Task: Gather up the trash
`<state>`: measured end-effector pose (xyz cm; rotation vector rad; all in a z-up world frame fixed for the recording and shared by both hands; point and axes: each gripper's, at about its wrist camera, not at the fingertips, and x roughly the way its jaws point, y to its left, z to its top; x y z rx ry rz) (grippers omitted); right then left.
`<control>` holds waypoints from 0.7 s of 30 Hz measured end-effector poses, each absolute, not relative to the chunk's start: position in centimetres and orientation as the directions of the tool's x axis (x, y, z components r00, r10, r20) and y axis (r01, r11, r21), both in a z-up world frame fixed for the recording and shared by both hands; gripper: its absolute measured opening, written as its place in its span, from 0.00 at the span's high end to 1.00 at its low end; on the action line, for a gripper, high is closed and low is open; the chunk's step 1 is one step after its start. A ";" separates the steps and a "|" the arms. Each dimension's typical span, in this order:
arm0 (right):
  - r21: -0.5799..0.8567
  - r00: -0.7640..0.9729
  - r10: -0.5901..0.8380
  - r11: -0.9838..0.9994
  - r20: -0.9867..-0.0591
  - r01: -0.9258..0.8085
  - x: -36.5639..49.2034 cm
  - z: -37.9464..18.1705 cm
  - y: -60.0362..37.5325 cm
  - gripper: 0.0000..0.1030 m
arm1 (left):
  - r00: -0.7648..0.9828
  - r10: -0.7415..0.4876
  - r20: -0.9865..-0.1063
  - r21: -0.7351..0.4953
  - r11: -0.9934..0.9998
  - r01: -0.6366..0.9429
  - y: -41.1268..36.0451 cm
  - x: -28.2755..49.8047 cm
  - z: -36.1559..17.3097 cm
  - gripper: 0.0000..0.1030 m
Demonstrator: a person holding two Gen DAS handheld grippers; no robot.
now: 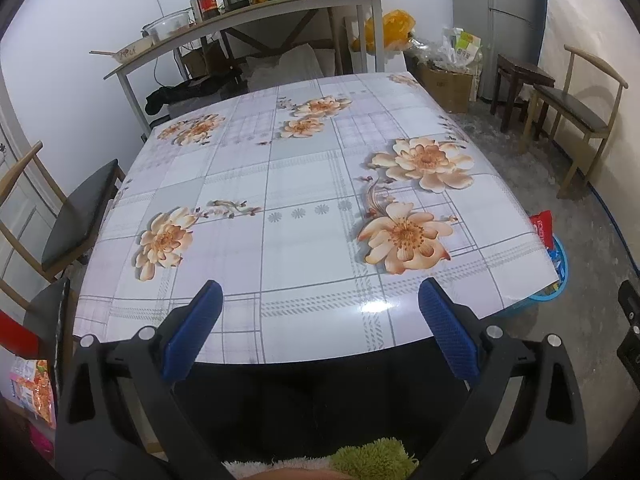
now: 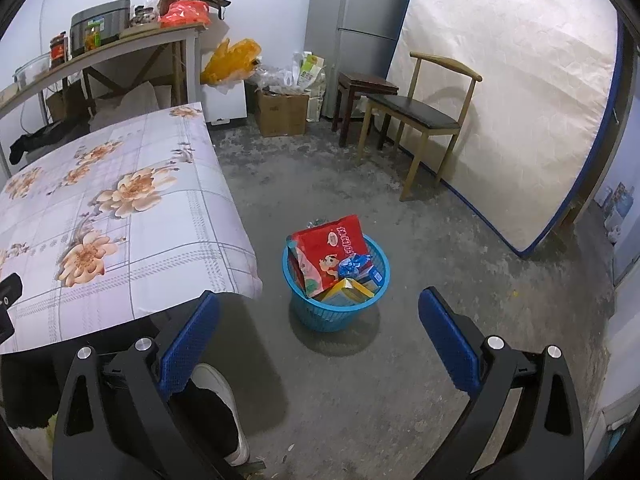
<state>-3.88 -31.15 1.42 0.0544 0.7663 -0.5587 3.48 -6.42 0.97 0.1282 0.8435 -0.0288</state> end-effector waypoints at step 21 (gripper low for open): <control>-0.156 0.575 -0.462 0.851 -0.675 0.502 -3.8 1.2 -31.2 0.06 | 0.663 0.025 -0.748 0.100 0.992 0.076 -6.4 3.5 0.8 0.08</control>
